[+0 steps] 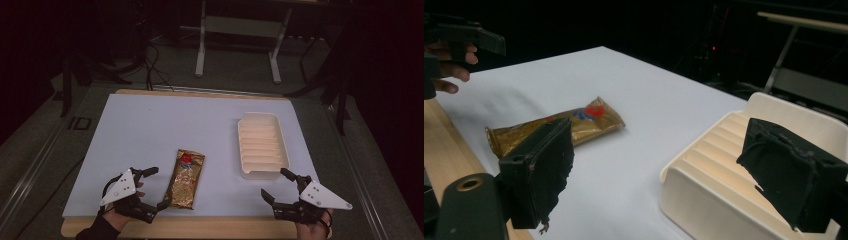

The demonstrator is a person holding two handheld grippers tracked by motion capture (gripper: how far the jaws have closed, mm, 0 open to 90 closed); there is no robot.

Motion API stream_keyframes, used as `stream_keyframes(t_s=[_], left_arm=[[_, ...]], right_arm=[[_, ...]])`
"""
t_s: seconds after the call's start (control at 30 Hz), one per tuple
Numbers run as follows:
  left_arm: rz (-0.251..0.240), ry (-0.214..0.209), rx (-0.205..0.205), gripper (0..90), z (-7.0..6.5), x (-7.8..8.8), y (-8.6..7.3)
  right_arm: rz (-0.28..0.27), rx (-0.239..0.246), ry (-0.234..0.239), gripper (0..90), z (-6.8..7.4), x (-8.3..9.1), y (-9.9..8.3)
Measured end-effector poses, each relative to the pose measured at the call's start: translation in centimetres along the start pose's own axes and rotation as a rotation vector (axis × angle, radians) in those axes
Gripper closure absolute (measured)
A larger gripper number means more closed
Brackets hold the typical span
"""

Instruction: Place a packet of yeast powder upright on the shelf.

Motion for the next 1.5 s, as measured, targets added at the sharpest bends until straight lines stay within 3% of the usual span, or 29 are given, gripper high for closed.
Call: stream_keyframes(t_s=[0.27, 0.3, 0.4, 0.53, 0.6, 0.83, 1.03, 1.37, 1.5], left_arm=[[0.006, -0.010, -0.015, 0.7, -0.3, 0.0, 0.1], [-0.013, -0.038, -0.001, 0.8, -0.6, -0.1, 0.3], [-0.025, -0.062, 0.034, 0.8, -0.9, -0.2, 0.7], [-0.006, -0.077, 0.054, 0.8, -1.2, -0.4, 1.1], [0.002, -0.107, 0.075, 0.7, -1.7, -0.6, 2.0], [-0.018, -0.120, 0.088, 0.7, -1.6, -0.9, 3.9], [0.008, -0.092, 0.054, 0.8, -0.9, -1.2, 5.0], [0.042, -0.058, 0.082, 0.8, 1.5, -2.1, 5.1], [0.067, -0.033, 0.072, 0.8, 2.5, -2.6, 5.1]], right_arm=[[0.029, 0.006, 0.009, 12.2, 0.3, 0.0, -0.2], [0.029, 0.009, 0.015, 12.1, 0.4, 0.0, -0.1], [0.032, 0.017, 0.026, 11.7, 0.7, 0.1, 0.0], [0.033, 0.043, 0.030, 11.3, 1.1, 0.1, 0.1], [0.021, 0.047, 0.037, 10.7, 1.5, 0.2, 0.4], [0.010, 0.050, 0.076, 10.7, 2.4, 0.3, 0.9], [0.014, 0.053, 0.087, 10.7, 2.7, 0.3, 1.0], [0.014, 0.047, 0.086, 10.9, 2.5, 0.2, 1.0], [0.017, 0.048, 0.084, 11.0, 2.5, 0.2, 0.9]])
Point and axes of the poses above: each handheld gripper's, and its own axes: x roughly backward along the jaws, y roughly out of its top, z roughly to its left, the point moved 8 cm from there along -x, roughly forward along the jaws, and after that the axes turned 14 degrees about -y, right-handed, at the moved point
